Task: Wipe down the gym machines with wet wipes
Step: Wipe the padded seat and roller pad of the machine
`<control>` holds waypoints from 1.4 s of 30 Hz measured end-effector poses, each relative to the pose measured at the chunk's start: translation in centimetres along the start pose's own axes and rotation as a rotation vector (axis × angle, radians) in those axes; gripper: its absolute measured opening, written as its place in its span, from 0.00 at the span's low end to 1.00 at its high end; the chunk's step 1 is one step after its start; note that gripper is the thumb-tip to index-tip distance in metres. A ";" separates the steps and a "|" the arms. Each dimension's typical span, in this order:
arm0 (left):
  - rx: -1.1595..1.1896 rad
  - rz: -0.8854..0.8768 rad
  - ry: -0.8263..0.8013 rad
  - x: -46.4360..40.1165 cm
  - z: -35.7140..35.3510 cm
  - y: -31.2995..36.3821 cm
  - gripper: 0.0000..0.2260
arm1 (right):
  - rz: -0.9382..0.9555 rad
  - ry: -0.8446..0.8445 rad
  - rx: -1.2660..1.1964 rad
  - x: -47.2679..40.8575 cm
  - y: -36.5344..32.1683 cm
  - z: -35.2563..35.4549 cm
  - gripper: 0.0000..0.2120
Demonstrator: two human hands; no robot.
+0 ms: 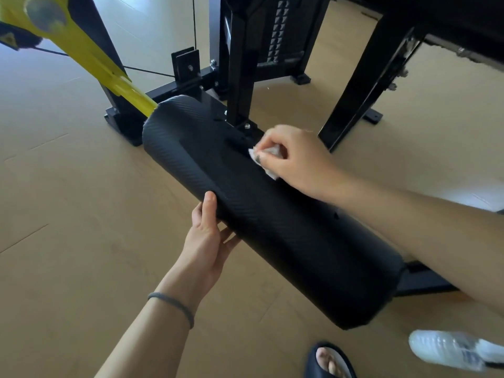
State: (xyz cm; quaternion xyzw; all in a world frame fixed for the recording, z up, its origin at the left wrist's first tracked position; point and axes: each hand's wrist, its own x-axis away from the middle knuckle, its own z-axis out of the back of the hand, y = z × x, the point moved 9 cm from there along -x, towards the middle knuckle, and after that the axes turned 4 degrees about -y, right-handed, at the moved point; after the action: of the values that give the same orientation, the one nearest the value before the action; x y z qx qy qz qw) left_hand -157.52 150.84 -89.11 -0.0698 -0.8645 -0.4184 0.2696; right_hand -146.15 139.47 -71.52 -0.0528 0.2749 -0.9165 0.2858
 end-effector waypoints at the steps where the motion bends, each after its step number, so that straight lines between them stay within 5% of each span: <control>1: 0.008 0.004 0.007 0.1 -0.1 0.0 0.26 | -0.067 -0.005 -0.006 2.0 1.7 0.7 0.06; 5: 0.005 -0.012 0.066 0.4 -0.2 0.1 0.24 | -0.393 0.016 -0.198 10.2 8.3 2.8 0.08; 8: -0.215 -0.097 0.223 1.0 0.8 1.9 0.26 | -0.532 0.037 -0.207 14.3 10.1 3.5 0.07; 16: -0.481 -0.253 0.211 2.8 -2.6 2.6 0.44 | -0.168 0.156 0.069 7.8 2.1 2.2 0.09; 22: -0.397 -0.246 0.165 1.3 -1.6 1.8 0.47 | -0.209 0.220 0.132 18.7 3.8 4.5 0.09; 34: -0.354 -0.247 0.124 1.3 -1.4 1.3 0.44 | 0.055 0.144 0.266 -10.3 -6.6 -4.7 0.06; 38: -0.361 -0.248 0.128 1.3 -1.4 1.5 0.45 | 0.033 0.115 0.217 -11.4 -5.9 -4.7 0.08; 42: -0.353 -0.253 0.136 1.4 -1.6 1.5 0.44 | -0.245 0.089 0.039 -5.3 2.8 -2.0 0.10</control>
State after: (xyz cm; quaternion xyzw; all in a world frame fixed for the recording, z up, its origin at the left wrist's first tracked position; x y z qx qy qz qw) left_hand -157.55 150.45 -86.59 0.0214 -0.7598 -0.5972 0.2561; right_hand -140.90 141.47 -74.38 -0.0397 0.2606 -0.9512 0.1604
